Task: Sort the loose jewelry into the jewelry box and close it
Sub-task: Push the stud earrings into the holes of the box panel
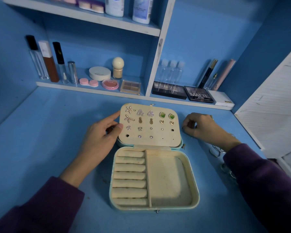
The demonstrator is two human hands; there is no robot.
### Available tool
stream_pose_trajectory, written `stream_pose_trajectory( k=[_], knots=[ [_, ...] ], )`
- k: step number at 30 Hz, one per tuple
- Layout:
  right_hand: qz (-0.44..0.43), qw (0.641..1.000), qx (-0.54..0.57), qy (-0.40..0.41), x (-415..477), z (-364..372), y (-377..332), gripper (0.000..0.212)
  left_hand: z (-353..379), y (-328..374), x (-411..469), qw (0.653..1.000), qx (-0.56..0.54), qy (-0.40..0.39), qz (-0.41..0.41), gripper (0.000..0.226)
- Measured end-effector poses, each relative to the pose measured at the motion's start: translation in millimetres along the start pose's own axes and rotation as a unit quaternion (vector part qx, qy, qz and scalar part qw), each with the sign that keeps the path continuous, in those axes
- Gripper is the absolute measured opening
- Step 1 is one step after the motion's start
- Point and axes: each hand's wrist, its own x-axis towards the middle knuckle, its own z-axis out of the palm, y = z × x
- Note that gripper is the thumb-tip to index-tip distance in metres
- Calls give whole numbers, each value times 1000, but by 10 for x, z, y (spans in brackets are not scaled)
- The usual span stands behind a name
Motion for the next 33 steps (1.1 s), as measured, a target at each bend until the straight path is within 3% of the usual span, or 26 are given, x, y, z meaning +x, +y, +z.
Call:
stream_pose_trajectory(
  k=[8,14,20,24,26,27,29,31,33],
  knots=[
    [21,974,208,83,-11,-78,-249,18,-6,59,-30,1000,-29,4,12,40],
    [-77,981,163,65,-13,-188,-648,19,-12,100,-58,998,-59,-1,31,41],
    [-109,976,186,12,-10,-215,-813,6,-22,93,-84,998,-59,-4,17,37],
    [-116,979,165,10,-57,-240,-800,7,-71,70,-96,987,97,102,75,32],
    [-119,981,151,13,-73,-244,-792,7,-84,182,-161,978,111,152,90,19],
    [-122,982,146,13,-80,-255,-797,7,-61,273,-228,985,53,151,67,13],
    [-124,983,137,13,-84,-267,-800,8,11,518,-418,983,-150,89,-50,21],
    [-129,983,129,10,-90,-282,-808,9,111,754,-601,916,-359,-19,-179,21],
    [-129,984,124,8,-100,-290,-814,9,193,832,-679,813,-497,-92,-290,34]
  ],
)
